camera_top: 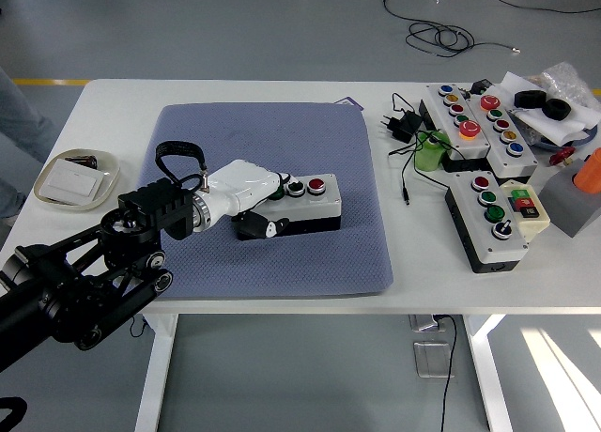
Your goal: Pick up the button,place it on the desk,press the button,press the button
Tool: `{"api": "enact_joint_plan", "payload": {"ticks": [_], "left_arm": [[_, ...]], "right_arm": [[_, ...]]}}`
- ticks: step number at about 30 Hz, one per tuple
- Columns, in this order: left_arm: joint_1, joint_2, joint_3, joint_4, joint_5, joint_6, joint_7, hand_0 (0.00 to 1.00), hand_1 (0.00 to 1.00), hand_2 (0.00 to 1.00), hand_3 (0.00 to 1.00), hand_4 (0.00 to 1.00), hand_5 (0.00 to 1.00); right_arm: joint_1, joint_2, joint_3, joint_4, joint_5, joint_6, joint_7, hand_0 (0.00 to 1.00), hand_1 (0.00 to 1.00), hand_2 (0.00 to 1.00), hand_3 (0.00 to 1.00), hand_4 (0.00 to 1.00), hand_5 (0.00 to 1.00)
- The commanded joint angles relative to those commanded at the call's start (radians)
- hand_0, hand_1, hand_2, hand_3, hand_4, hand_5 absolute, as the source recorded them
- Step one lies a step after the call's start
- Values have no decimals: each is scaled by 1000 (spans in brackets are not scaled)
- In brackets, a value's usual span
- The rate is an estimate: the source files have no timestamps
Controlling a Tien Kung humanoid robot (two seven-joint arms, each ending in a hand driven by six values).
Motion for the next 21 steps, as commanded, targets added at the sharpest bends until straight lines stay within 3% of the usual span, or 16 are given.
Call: {"api": "enact_joint_plan", "payload": {"ticks": [5, 14, 21], "left_arm": [[2, 1, 3, -5, 1, -13, 3, 139, 2, 43, 809, 606, 442], [5, -7, -15, -46, -35, 99, -31, 138, 2, 46, 817, 610, 438], [-12, -25, -3, -36, -48, 106, -33, 129, 2, 45, 815, 612, 442]], "right_arm": [[-4, -1, 0, 0, 0, 0, -1, 787, 797, 817, 751, 412, 479], [-12, 1, -2, 0, 2, -1, -2, 787, 797, 817, 751, 412, 479], [-12, 0, 1, 0, -6, 0, -3, 787, 797, 817, 751, 412, 479]]}}
